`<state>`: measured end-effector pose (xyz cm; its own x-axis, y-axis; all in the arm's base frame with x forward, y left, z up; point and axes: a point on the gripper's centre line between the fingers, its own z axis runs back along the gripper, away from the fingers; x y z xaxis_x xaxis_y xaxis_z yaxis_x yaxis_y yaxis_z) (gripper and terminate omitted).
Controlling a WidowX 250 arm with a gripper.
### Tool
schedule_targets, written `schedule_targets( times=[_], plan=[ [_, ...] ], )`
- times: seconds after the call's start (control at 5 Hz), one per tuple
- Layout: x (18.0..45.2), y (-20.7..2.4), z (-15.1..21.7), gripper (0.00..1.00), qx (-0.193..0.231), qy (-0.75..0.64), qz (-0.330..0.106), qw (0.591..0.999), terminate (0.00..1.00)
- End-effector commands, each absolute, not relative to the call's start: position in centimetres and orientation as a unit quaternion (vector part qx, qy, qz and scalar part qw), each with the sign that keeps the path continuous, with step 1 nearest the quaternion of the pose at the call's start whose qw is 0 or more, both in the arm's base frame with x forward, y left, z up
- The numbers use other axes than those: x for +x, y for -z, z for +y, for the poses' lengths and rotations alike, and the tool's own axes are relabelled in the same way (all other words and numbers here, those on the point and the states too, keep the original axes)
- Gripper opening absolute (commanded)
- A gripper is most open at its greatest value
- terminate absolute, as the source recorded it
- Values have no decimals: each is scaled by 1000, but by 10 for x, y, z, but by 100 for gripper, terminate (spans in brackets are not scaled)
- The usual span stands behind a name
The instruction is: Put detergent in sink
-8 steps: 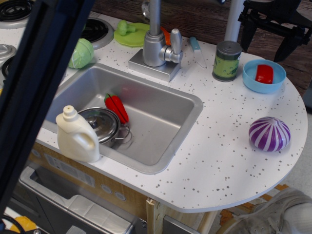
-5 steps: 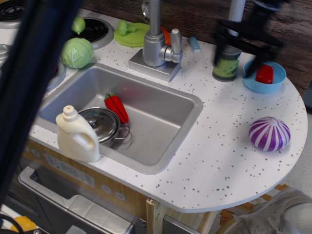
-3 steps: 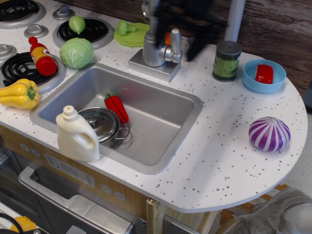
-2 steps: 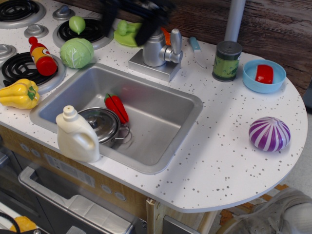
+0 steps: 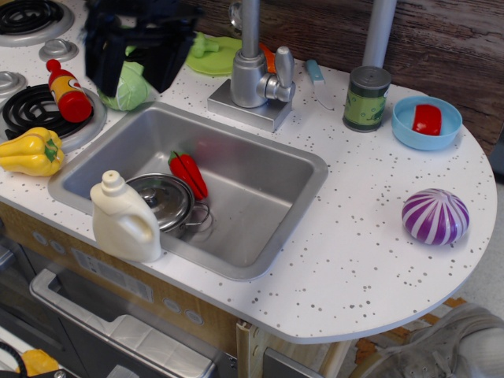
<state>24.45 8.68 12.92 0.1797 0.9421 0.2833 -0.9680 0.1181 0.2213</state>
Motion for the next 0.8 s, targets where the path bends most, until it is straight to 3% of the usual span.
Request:
schedule_targets(
  times=[0.0, 0.2, 0.6],
  plan=[
    [228, -120, 82, 100, 134, -717, -116, 674, 0],
    [224, -105, 73, 100, 122, -735, -140, 653, 0],
    [208, -92, 70, 100, 120, -736, -138, 651, 0]
  ],
)
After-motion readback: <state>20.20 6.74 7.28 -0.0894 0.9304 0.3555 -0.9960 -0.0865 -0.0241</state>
